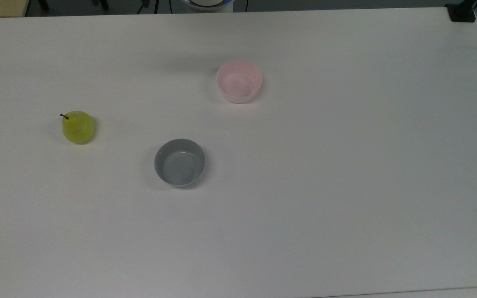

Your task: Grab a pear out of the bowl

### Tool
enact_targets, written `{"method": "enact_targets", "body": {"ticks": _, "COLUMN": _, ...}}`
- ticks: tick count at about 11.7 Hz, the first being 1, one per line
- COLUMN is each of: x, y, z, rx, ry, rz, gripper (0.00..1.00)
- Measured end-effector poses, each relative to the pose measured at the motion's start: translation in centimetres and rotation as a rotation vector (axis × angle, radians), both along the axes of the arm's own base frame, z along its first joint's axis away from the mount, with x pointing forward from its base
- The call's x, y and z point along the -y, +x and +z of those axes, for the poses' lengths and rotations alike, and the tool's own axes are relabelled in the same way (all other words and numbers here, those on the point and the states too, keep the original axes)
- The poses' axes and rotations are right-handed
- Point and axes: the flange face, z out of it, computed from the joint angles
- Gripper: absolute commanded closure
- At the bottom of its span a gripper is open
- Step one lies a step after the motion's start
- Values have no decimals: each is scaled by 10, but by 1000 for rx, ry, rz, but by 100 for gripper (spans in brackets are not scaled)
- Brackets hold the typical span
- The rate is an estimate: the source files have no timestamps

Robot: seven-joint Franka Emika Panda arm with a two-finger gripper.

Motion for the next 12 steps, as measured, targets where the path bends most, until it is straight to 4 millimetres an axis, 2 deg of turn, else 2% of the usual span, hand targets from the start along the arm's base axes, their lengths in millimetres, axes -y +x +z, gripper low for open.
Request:
{"method": "enact_targets", "body": {"ticks": 2, "x": -27, "y": 4, "z": -1, "rx": -6, "ry": 1, "rz": 27, "gripper": 0}}
{"method": "enact_targets", "body": {"ticks": 5, "x": -47, "y": 15, "z": -1, "rx": 45, "ry": -9, "rz": 123, "gripper": 0}}
{"method": "enact_targets", "body": {"ticks": 9, "x": -53, "y": 29, "z": -16, "rx": 67, "ry": -18, "rz": 157, "gripper": 0}}
{"method": "enact_targets", "body": {"ticks": 12, "x": -53, "y": 30, "z": -17, "rx": 69, "ry": -18, "rz": 158, "gripper": 0}}
